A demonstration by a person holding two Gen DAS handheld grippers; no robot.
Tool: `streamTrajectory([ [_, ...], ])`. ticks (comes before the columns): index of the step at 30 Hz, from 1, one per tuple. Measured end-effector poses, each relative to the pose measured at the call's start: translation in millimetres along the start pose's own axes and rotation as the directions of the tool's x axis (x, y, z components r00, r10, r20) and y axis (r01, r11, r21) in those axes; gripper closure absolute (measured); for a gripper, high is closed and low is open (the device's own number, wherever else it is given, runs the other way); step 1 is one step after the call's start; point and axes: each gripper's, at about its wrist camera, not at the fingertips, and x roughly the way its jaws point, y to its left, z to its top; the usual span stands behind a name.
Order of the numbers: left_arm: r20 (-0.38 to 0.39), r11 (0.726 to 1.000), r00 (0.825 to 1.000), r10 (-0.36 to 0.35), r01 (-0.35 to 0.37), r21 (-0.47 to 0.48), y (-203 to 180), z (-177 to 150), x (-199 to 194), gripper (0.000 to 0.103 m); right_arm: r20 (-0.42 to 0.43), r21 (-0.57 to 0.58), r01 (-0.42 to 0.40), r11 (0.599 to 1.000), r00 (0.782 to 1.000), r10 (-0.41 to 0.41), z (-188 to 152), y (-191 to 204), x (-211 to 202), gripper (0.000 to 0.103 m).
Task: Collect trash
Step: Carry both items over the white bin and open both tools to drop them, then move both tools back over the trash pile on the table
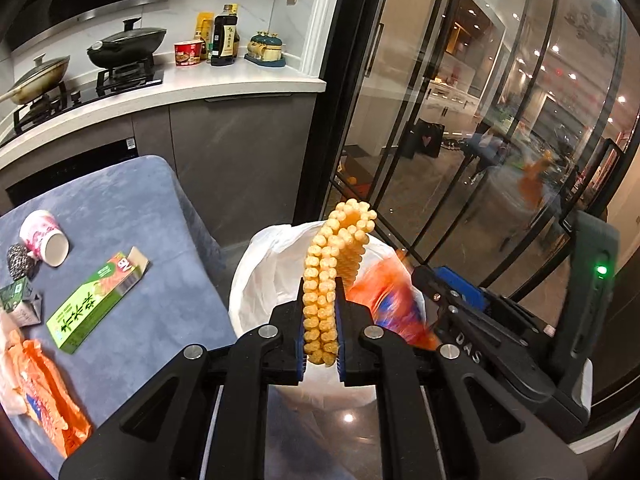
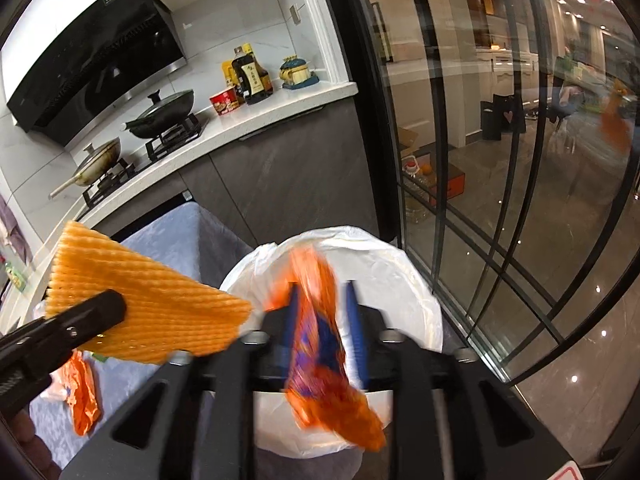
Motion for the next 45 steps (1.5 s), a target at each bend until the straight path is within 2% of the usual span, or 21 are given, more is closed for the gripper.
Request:
streamTrajectory([
  [3,0.0,1.0,1.0,0.012,-0.012,0.011,-3,3,7,0.091,0.014,0.006,0.001,1.0,1.0,-0.001,3,-2,-3,0.066],
  [4,0.0,1.0,1.0,0.016,-0.016,0.011,-4,5,8,0.086,0.014,0.008,0.002,1.0,1.0,-0.002,4,-3,-2,0.066],
  [8,0.016,0.999,0.999,0.036,-0.036,-0.008,-3,10,12,0.05,0.027,0.018,0.001,1.0,1.0,-0.002,6,-5,-8,0.066],
  [10,0.03,0.999,0.999,0.042,-0.042,-0.009,-2,12,10,0.045,0.035,0.021,0.0,1.0,0.999,-0.001,6,-7,-11,0.063],
  [18,0.064,0.997,0.996,0.056,-0.053,-0.05,13,15,-7,0.036,0.068,0.024,-0.013,1.0,0.998,0.011,10,-3,-27,0.058],
  [21,0.083,0.995,0.994,0.078,-0.073,-0.065,20,15,-18,0.032,0.084,0.013,-0.022,1.0,0.996,0.021,12,4,-33,0.055],
  [23,0.101,0.992,0.99,0.098,-0.089,-0.086,29,14,-29,0.024,0.09,0.004,-0.033,0.999,0.995,0.033,13,11,-36,0.055],
  [29,0.133,0.977,0.978,0.159,-0.137,-0.162,63,12,-60,0.02,0.11,-0.039,-0.073,0.997,0.991,0.077,13,38,-46,0.05],
  [36,0.147,0.93,0.943,0.299,-0.253,-0.265,122,-7,-106,0.013,0.098,-0.1,-0.141,0.985,0.984,0.151,7,82,-51,0.049],
  [39,0.125,0.895,0.924,0.362,-0.307,-0.324,154,-20,-124,0.013,0.083,-0.132,-0.174,0.976,0.979,0.186,2,106,-51,0.049],
  [45,0.059,0.804,0.879,0.473,-0.403,-0.438,220,-55,-159,0.013,0.041,-0.197,-0.236,0.951,0.968,0.249,-11,156,-49,0.049],
])
